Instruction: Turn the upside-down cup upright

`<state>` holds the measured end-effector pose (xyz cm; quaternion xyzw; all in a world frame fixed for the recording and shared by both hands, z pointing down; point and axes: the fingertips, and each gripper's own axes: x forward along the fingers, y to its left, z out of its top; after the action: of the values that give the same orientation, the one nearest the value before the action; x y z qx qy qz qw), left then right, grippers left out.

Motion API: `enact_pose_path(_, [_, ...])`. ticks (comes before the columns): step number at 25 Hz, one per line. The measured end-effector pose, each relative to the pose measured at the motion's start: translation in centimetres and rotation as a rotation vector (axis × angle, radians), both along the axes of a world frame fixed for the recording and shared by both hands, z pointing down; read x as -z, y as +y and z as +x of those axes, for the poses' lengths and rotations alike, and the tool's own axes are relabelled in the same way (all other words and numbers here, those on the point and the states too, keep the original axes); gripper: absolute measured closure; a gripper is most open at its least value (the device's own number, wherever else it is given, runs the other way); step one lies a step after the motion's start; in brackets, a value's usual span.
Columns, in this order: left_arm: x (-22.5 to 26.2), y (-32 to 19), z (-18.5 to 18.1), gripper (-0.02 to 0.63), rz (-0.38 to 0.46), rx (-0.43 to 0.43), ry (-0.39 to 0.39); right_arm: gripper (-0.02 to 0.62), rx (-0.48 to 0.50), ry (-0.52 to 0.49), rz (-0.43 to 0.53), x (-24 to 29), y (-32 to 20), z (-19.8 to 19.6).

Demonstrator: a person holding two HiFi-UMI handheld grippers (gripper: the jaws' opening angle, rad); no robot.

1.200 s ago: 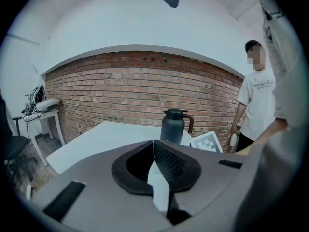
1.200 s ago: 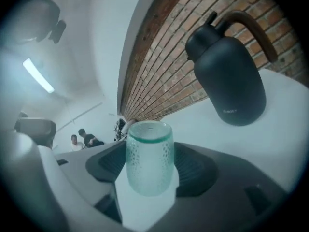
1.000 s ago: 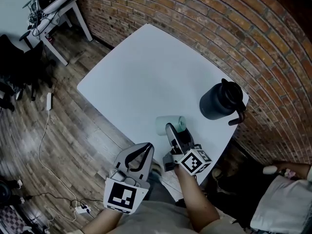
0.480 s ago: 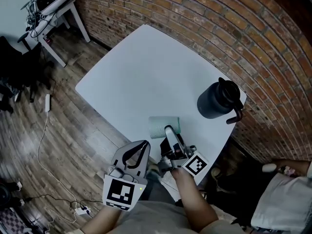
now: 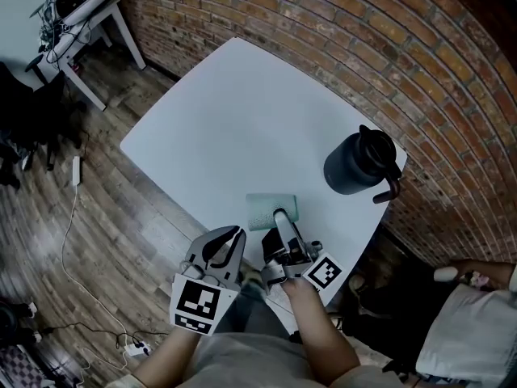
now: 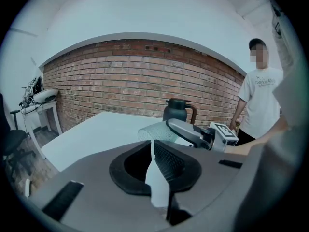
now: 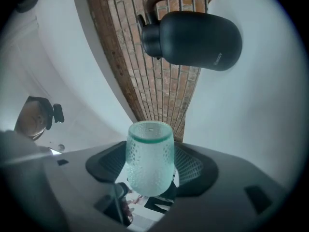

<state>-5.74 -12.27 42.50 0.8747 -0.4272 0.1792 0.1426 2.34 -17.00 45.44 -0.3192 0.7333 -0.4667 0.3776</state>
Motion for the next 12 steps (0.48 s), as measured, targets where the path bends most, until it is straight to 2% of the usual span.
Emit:
enact_pose_path(8, [-0.5, 0.0, 0.6, 0.591, -0.015, -0.012, 0.014, 0.287, 0.007, -0.090, -0.028, -1.5, 0.2, 0.3])
enact_pose_path(9, [-0.6, 0.0, 0.8, 0.582, -0.020, -0.018, 0.018, 0.287, 0.008, -0.099, -0.027, -1.5, 0.2, 0.3])
enact_pose_path(12, [-0.8, 0.0, 1.4, 0.502, -0.035, -0.044, 0.043, 0.287, 0.012, -0.116, -0.025, -1.4, 0.2, 0.4])
